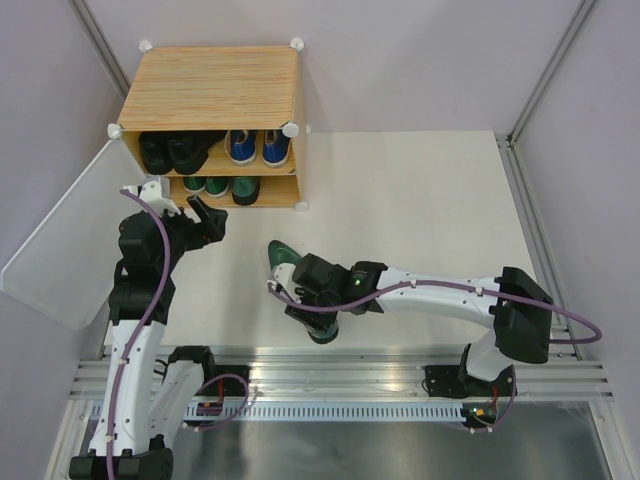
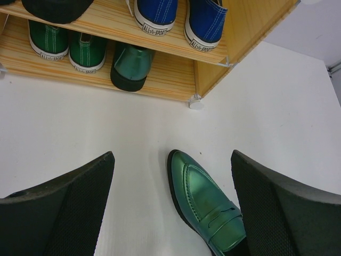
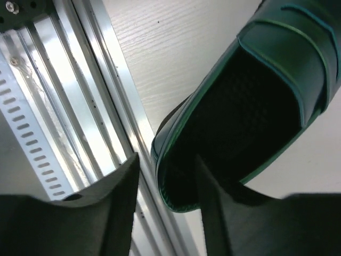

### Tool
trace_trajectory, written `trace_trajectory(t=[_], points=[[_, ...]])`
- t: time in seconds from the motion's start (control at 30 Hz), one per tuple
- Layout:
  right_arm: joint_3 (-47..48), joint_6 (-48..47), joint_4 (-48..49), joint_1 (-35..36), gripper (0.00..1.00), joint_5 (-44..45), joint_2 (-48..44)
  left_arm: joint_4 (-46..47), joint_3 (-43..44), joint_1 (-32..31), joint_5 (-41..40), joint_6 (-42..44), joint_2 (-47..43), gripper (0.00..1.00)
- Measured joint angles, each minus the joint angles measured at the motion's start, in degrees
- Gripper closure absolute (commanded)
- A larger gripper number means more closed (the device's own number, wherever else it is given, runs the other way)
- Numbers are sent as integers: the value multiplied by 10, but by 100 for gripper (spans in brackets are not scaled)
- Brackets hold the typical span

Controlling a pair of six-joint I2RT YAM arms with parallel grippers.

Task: Place and organize the shoes in the shoe cabinet
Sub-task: Move the shoe to the center of the board, then pick up the shoe from the center of the board.

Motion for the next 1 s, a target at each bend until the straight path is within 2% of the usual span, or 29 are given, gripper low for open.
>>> trace_trajectory(t=[0.1,0.2,0.53,0.63,0.67,0.73,0.77,0.8,0.87,1.0], points=[[22,-21,-1,14,36,5,22,0,0,0,0,0,0,8],[36,-47,-9,33,32,13,40,0,0,0,0,0,0,8],[38,-108,-53,63,31,66,73,0,0,0,-6,0,-3,8],[27,-117,-50,63,39,80,73,0,0,0,-6,0,-3,8],[23,-121,-47,63,52,84,73,0,0,0,-6,0,-3,8],[21,-129,-42,63,68,87,73,0,0,0,-6,0,-4,8],[21,-127,-42,63,81,81,73,0,0,0,-9,0,-5,8],[21,-128,-42,63,87,76,73,-1,0,0,-12,0,-5,8],[25,-118,-46,63,96,56,73,-1,0,0,-16,0,-7,8],[44,-115,-61,69,99,48,86,-1,1,0,-22,0,-11,8]])
